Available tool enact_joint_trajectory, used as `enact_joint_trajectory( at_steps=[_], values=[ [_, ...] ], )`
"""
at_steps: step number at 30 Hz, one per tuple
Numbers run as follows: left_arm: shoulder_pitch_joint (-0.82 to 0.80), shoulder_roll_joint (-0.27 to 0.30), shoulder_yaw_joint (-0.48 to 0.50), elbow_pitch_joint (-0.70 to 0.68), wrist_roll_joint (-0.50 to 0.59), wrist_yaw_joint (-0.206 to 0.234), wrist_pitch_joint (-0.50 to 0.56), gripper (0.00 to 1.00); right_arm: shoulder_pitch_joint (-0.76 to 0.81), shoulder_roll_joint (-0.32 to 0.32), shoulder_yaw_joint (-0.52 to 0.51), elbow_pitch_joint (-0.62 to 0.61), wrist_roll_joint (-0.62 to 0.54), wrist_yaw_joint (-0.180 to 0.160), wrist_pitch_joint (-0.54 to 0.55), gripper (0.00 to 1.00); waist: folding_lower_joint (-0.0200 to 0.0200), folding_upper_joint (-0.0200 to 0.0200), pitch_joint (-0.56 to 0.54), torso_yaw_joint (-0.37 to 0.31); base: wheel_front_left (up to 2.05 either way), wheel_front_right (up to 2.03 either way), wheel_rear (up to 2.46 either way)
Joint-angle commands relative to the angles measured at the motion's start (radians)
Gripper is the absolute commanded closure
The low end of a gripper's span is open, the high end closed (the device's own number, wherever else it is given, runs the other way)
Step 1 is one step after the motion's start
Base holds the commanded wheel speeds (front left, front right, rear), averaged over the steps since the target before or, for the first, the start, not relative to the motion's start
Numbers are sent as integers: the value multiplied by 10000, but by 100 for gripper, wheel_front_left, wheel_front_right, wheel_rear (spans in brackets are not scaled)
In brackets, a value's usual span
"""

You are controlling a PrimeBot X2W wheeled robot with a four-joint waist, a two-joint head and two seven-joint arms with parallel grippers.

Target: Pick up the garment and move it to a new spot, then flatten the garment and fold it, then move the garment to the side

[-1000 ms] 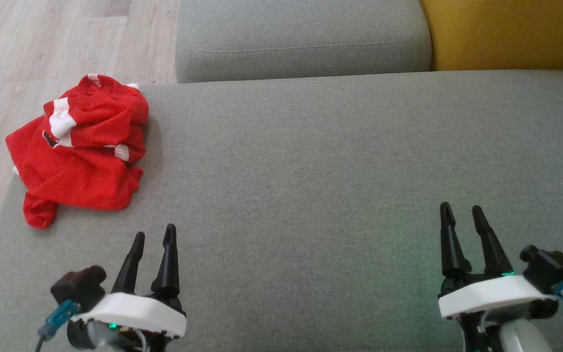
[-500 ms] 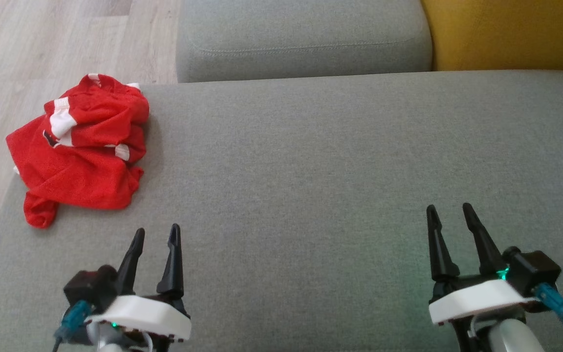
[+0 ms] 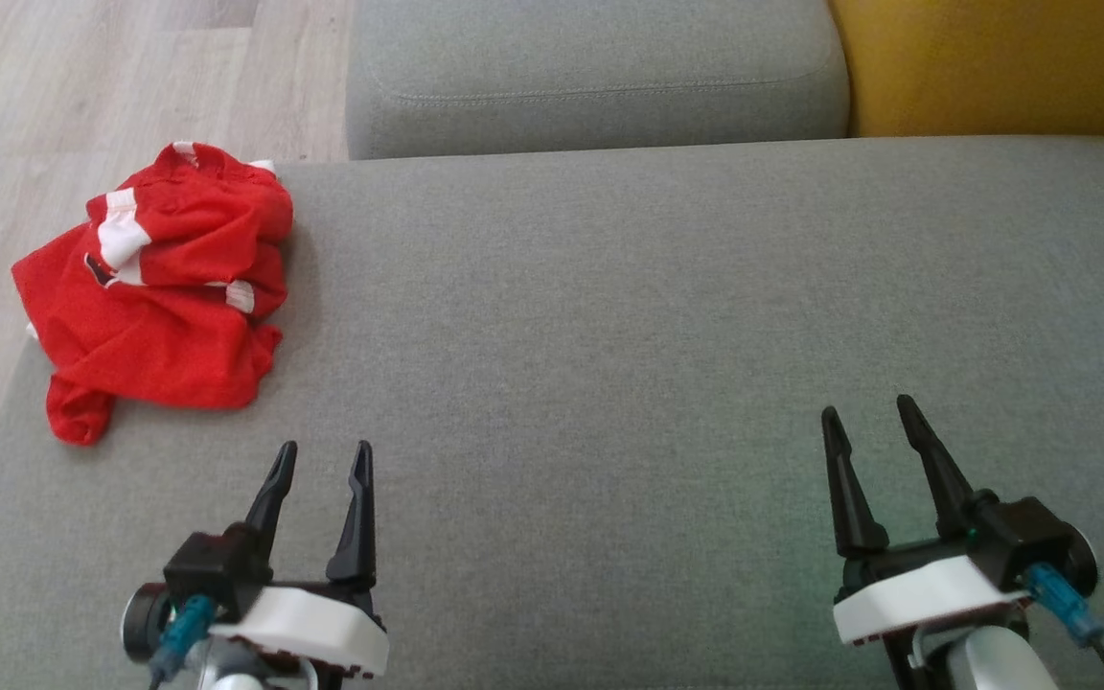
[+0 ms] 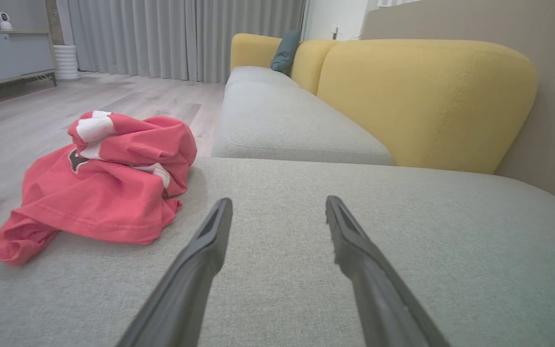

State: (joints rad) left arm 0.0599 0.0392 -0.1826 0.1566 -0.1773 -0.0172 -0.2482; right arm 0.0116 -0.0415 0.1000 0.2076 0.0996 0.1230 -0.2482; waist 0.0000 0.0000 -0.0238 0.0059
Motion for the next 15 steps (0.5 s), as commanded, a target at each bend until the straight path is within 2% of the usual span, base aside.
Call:
enact_joint_trajectory(
  at_steps=[1,15],
  values=[
    [-291,110,248,-354,207,45,-136,0,-440,-87,252,-274,-188,77,-136,0,0,0,4,4,0,0,0],
    [-315,110,314,-226,82,52,-136,0,-520,-87,123,-104,132,77,-136,0,0,0,31,19,0,0,0]
  ],
)
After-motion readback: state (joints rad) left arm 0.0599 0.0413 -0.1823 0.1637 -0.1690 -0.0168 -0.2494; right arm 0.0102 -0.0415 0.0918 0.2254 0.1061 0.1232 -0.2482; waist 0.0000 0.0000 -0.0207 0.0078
